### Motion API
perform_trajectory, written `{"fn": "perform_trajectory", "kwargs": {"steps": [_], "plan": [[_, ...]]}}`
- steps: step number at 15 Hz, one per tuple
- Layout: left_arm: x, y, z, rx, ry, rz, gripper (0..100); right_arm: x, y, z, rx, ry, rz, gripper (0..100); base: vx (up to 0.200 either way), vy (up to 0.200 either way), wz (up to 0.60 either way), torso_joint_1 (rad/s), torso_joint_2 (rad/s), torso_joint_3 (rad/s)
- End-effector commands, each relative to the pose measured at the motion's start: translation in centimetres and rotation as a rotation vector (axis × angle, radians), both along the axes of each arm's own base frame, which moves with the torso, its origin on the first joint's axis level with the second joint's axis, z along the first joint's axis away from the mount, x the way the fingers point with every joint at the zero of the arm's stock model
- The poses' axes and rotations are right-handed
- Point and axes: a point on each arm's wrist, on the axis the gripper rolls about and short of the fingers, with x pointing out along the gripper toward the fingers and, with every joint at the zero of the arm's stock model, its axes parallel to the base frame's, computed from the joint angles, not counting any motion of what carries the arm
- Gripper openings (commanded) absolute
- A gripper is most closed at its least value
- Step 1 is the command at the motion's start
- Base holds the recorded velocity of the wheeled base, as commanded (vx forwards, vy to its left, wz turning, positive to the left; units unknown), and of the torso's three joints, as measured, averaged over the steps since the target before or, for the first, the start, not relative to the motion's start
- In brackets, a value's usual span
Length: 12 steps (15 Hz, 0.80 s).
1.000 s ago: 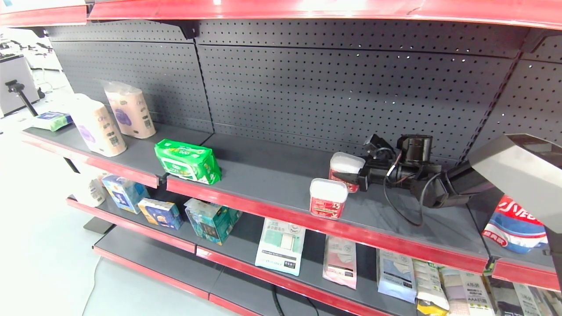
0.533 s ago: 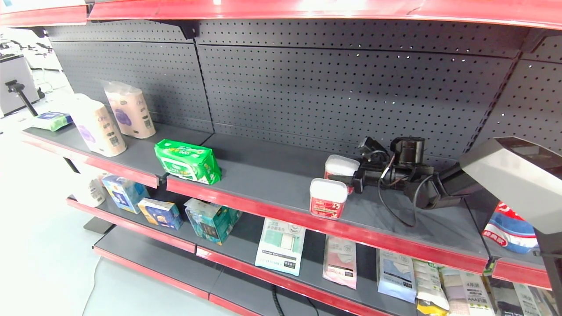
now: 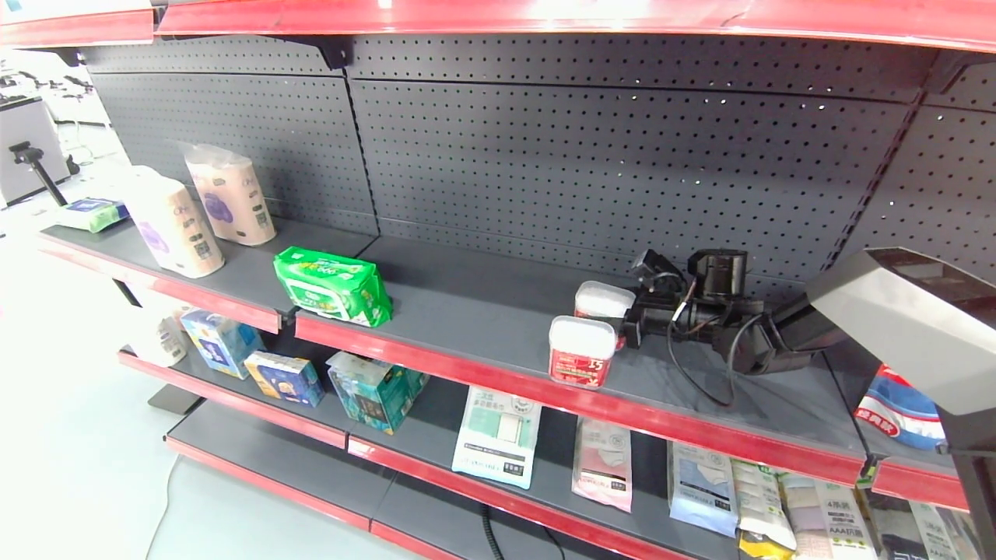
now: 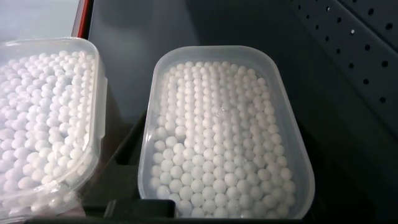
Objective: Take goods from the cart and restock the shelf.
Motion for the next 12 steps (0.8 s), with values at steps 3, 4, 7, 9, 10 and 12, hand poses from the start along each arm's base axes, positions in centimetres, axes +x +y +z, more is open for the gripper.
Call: {"fn": "perform_trajectory", "kwargs": {"steps": [3,4,7,9,10,12], "plan": [[0.0,0.0,0.0,0.0,0.001,0.0,100,0.0,-0.1,-0.1,0.0,0.003,-0.001,100,0.0,0.0,0.0,0.0,0.0,0.0],[0.0,0.0,0.0,0.0,0.001,0.0,100,0.1,-0.3,0.1,0.001,0.0,-0.004,100,0.0,0.0,0.0,0.0,0.0,0.0],[0.0,0.0,0.0,0.0,0.001,0.002,100,0.3,-0.6,0.8,0.005,-0.02,-0.012,100,0.0,0.0,0.0,0.0,0.0,0.0],[0.0,0.0,0.0,0.0,0.001,0.0,100,0.5,-0.8,1.1,0.006,-0.031,-0.022,100,0.0,0.0,0.0,0.0,0.0,0.0],[0.0,0.0,0.0,0.0,0.001,0.002,100,0.5,-0.9,1.1,0.006,-0.03,-0.026,100,0.0,0.0,0.0,0.0,0.0,0.0],[0.0,0.0,0.0,0.0,0.001,0.0,100,0.5,-1.2,0.9,-0.003,-0.025,-0.054,100,0.0,0.0,0.0,0.0,0.0,0.0]]}}
